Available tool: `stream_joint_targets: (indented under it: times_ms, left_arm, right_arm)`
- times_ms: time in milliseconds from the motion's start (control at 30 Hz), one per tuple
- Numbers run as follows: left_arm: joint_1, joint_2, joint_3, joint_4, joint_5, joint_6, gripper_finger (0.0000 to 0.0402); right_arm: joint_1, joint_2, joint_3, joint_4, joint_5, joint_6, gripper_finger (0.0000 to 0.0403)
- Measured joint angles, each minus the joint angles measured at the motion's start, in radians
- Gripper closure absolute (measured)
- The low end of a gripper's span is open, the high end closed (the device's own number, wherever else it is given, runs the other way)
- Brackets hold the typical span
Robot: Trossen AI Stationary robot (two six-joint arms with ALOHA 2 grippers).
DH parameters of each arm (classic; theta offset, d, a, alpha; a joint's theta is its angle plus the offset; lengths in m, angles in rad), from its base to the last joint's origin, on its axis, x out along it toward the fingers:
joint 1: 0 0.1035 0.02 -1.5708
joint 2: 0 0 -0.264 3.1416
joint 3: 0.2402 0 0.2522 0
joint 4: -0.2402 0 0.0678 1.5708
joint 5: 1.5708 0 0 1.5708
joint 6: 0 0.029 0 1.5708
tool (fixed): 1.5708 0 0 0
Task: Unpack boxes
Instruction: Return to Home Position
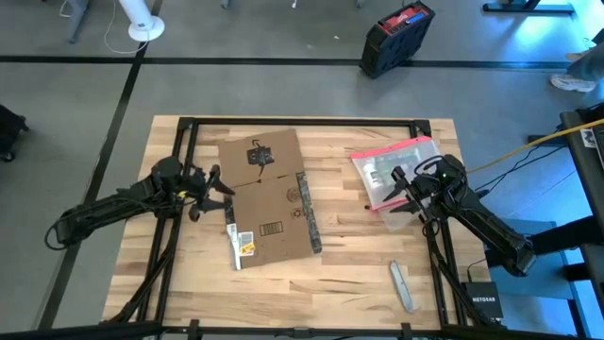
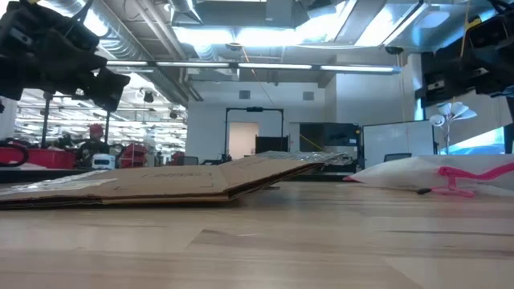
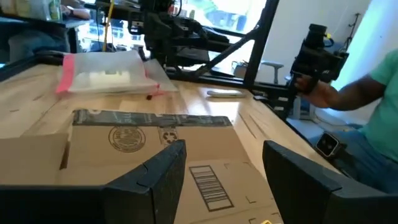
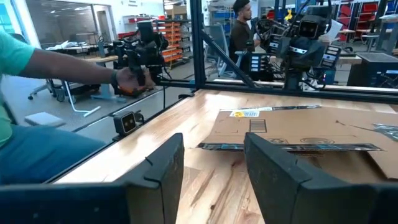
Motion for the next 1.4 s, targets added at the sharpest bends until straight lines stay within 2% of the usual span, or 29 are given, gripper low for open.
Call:
stream_joint_targets:
  times_ms: [533, 1400]
  left_arm:
    - [0.001, 0.0, 0.0, -0.003, 0.001, -0.113, 0.0196]
    - [0.001, 0.0, 0.001, -0.005, 0.0, -0.105, 0.0196]
  right_arm:
    - [0.0, 0.0, 0.0, -0.002, 0.001, 0.0, 0.0242]
    - [0.0, 0.0, 0.0, -0.003, 0.002, -0.001, 0.0242]
